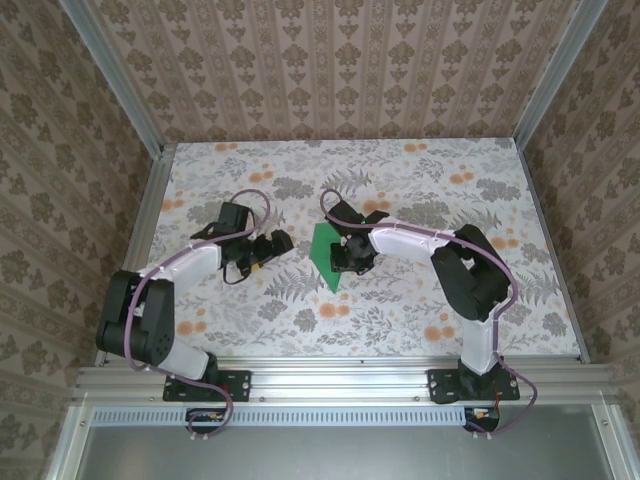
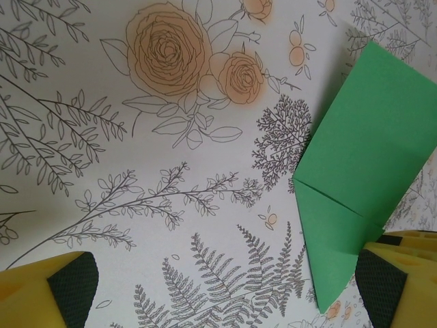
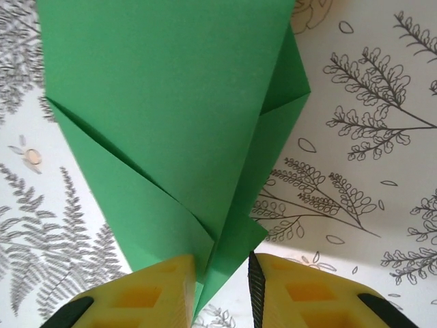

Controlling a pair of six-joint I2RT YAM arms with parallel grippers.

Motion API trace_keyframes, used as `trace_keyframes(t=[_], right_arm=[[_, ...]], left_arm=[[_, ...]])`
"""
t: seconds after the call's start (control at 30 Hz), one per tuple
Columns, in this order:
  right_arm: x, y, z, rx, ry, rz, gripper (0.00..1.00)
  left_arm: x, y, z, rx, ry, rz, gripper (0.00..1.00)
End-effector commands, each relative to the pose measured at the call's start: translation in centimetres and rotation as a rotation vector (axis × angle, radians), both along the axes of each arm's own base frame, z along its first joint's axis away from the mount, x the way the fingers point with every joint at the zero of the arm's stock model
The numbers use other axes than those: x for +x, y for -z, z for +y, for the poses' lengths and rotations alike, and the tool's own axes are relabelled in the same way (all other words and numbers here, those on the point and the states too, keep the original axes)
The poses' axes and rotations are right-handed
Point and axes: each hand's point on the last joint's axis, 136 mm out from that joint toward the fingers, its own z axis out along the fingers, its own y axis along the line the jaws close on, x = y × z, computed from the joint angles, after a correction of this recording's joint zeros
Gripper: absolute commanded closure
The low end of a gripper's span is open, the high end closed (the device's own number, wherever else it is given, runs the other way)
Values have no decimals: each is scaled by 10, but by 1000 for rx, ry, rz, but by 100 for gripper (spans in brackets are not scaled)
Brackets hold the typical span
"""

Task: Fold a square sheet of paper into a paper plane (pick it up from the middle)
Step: Fold the wing for the fifth time at the center of the table.

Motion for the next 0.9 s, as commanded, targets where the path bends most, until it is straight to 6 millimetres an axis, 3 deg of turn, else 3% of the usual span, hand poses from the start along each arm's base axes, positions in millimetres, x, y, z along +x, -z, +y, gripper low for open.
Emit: trace_keyframes(t=[0.0, 0.33, 0.63, 0.87], right_arm=[[7, 4, -4, -28, 8, -7, 71], [7, 17, -11, -39, 31, 14, 78], [2, 29, -11, -36, 38, 52, 79], [0, 35, -12, -11, 68, 72, 81]], left_arm=[[0, 1, -6, -12, 4, 8, 0], [-4, 4, -22, -73, 45, 12, 4], [-17, 7, -79, -191, 187, -11, 27], [-25, 20, -109, -237, 218, 13, 45]])
